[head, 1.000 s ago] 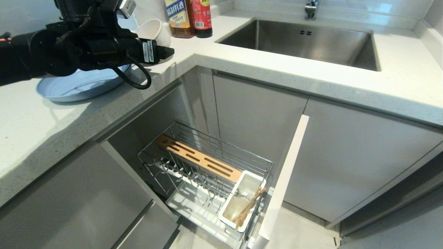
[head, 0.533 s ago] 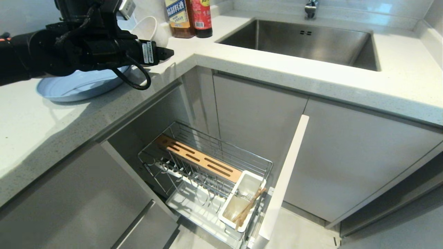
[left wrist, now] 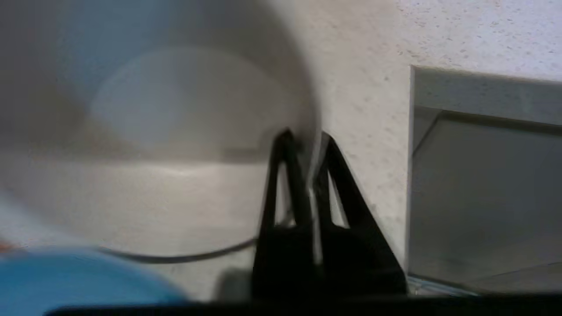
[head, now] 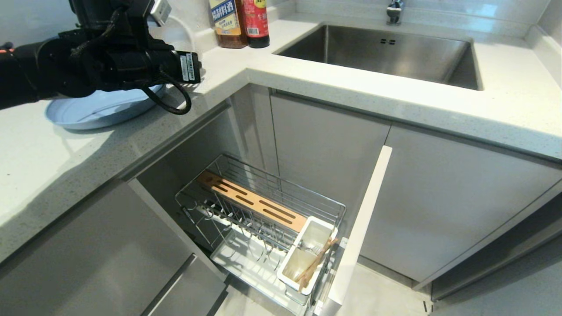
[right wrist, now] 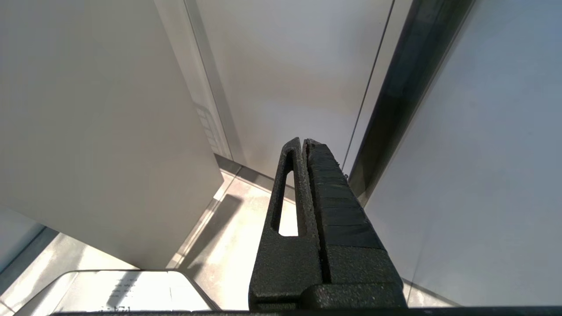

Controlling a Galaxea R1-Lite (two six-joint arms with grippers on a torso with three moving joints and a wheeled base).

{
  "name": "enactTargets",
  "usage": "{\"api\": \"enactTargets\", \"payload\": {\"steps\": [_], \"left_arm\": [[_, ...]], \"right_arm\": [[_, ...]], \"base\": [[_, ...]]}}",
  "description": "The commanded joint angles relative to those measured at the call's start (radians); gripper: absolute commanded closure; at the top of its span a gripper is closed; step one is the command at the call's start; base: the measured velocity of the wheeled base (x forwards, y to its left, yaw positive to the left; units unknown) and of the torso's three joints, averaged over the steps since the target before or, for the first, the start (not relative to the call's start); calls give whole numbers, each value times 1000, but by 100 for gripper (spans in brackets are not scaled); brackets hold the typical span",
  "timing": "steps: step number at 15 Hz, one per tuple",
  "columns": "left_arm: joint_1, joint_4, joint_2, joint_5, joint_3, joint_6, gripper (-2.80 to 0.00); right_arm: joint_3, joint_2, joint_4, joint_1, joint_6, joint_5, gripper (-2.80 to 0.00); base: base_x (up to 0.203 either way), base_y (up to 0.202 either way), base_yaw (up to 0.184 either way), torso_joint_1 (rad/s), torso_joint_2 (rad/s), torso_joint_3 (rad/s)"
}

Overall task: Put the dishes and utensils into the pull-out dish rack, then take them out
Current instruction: Pick up the bowl and place it in the cupboard

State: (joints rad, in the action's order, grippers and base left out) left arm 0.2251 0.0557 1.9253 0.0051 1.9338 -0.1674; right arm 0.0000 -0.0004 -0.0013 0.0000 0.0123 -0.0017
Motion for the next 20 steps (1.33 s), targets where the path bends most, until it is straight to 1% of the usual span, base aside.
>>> {"api": "enactTargets", "payload": {"steps": [1, 4, 10, 13, 15, 16, 17, 18, 19, 20], "left_arm": [[-1, 11, -4, -1, -1, 3, 0], [-1, 10, -17, -2, -9, 25, 0], [5, -5, -86, -5, -9, 24, 0], [39, -58, -140, -29, -18, 27, 0], [85, -117, -170, -24, -24, 28, 0], [123, -140, -178, -22, -25, 27, 0], [162, -199, -187, -4, -36, 28, 0], [189, -284, -197, 18, -49, 29, 0], [245, -382, -210, 31, -73, 35, 0], [285, -460, -222, 43, -109, 47, 0]], "right_arm": [[1, 0, 0, 0, 0, 0, 0], [2, 0, 0, 0, 0, 0, 0], [0, 0, 0, 0, 0, 0, 0], [2, 0, 0, 0, 0, 0, 0], [2, 0, 0, 0, 0, 0, 0], [0, 0, 0, 0, 0, 0, 0], [2, 0, 0, 0, 0, 0, 0], [2, 0, 0, 0, 0, 0, 0], [1, 0, 0, 0, 0, 0, 0], [1, 0, 0, 0, 0, 0, 0]], "base": [[0, 0, 0, 0, 0, 0], [0, 0, 0, 0, 0, 0], [0, 0, 0, 0, 0, 0], [0, 0, 0, 0, 0, 0], [0, 0, 0, 0, 0, 0], [0, 0, 0, 0, 0, 0], [0, 0, 0, 0, 0, 0], [0, 0, 0, 0, 0, 0], [0, 0, 0, 0, 0, 0], [0, 0, 0, 0, 0, 0]]}}
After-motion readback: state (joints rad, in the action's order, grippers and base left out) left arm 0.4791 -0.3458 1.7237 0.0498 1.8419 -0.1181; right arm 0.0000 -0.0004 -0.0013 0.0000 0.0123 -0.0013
